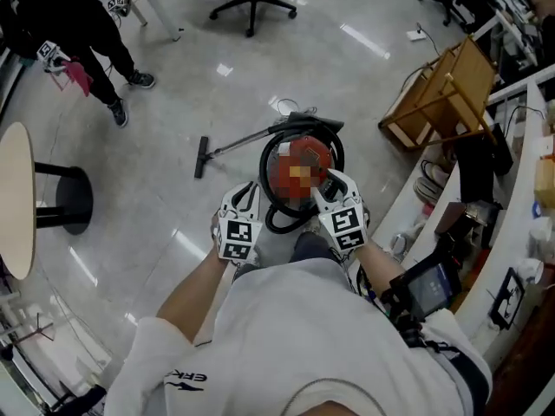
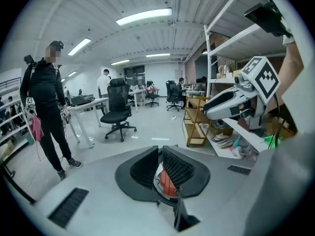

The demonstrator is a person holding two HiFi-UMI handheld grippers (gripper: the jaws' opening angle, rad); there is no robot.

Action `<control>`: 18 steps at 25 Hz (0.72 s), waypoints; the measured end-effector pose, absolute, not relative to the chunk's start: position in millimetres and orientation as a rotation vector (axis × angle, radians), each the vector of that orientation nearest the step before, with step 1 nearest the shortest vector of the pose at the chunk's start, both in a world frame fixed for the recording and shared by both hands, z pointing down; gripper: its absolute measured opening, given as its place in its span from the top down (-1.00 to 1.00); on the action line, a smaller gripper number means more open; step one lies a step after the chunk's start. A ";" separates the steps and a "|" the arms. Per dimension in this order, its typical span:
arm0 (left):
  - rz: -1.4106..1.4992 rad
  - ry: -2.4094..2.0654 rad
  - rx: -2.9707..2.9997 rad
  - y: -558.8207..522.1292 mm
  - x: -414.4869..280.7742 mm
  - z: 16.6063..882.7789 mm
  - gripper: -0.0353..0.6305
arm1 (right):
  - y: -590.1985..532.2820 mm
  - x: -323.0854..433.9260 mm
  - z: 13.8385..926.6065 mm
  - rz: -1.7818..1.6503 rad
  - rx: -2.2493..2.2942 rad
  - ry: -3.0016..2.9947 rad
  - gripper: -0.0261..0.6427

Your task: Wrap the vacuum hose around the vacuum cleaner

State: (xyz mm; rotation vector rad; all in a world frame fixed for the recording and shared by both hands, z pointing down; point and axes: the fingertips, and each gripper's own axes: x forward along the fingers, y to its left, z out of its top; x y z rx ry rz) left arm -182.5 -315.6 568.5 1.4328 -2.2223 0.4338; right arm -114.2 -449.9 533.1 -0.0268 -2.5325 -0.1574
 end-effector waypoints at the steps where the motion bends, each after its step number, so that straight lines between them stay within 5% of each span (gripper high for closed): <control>1: 0.422 -2.222 1.463 -305.3 -176.0 565.8 0.81 | -437.8 -102.4 529.9 -0.144 0.016 -2.541 0.43; 18: 0.299 -2.139 1.834 -208.5 -81.8 504.4 0.88 | -293.6 38.7 479.2 0.036 0.467 -2.611 0.62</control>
